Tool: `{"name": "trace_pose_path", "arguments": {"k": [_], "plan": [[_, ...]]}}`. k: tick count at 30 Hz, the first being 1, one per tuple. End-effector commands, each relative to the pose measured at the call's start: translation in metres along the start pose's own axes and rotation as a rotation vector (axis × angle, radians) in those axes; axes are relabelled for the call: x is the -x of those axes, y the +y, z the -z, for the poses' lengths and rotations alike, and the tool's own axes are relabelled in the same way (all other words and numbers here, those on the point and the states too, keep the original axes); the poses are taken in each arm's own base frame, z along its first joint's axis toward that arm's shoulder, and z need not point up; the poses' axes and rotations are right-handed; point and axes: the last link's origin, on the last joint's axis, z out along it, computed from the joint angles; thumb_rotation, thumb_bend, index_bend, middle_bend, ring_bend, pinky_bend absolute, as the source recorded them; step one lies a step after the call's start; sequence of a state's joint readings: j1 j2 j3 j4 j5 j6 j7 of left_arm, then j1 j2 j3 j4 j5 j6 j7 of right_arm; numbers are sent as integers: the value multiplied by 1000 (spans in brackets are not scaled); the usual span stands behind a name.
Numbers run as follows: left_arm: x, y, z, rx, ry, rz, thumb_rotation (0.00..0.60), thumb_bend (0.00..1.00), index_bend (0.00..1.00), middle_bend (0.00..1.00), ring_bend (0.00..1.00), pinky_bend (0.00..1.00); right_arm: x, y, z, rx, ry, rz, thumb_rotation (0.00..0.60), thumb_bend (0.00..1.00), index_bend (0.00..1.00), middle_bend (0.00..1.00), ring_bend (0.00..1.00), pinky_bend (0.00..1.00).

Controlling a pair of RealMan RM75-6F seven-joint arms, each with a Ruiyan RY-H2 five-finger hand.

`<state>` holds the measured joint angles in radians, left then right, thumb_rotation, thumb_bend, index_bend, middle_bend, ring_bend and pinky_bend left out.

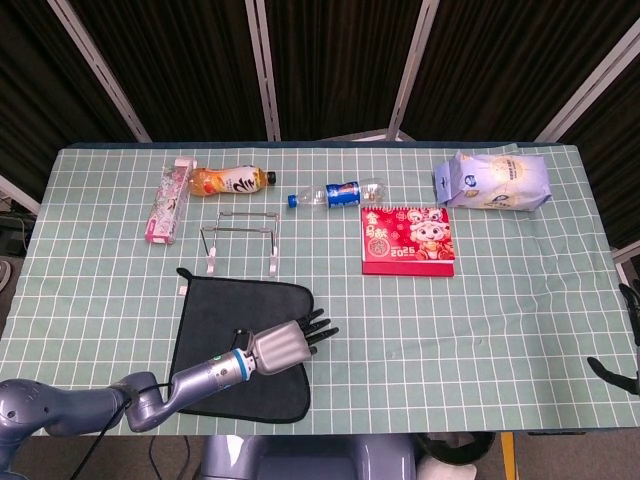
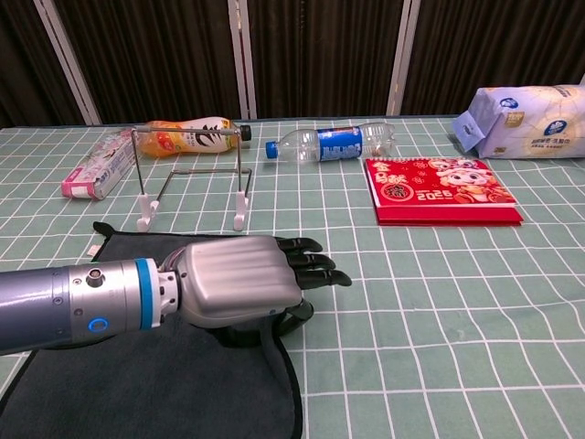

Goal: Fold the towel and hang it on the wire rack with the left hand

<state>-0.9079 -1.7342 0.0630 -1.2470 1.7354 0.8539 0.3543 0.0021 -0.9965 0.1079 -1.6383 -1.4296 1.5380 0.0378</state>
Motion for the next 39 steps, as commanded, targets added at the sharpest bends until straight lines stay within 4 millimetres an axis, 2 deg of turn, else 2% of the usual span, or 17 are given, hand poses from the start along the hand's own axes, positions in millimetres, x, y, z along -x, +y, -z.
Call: {"name": "trace_pose_path", "arguments": {"k": [1, 8, 16, 24, 31, 39], "plan": [[0, -1, 1, -4, 4, 1, 600, 424, 546, 0, 0, 0, 0, 0, 0, -1, 0, 1, 600, 0, 8, 0, 0, 0], [0, -4, 6, -18, 13, 10, 600, 452, 634, 0, 0, 0, 0, -1, 1, -4, -3, 2, 600, 0, 8, 0, 0, 0], [0, -9, 25, -48, 53, -19, 600, 453, 665, 0, 0, 0, 0, -1, 2, -9, -4, 0, 600, 0, 8, 0, 0, 0], [7, -14, 58, -91, 85, -8, 600, 452, 679, 0, 0, 0, -1, -3, 4, -18, -4, -3, 600, 0, 8, 0, 0, 0], [22, -20, 94, -134, 70, 17, 600, 453, 683, 0, 0, 0, -1, -5, 6, -30, -3, -4, 600, 0, 8, 0, 0, 0], [34, -27, 120, -168, 64, 38, 600, 454, 689, 0, 0, 0, -1, -7, 7, -37, -3, 1, 600, 0, 8, 0, 0, 0]]}}
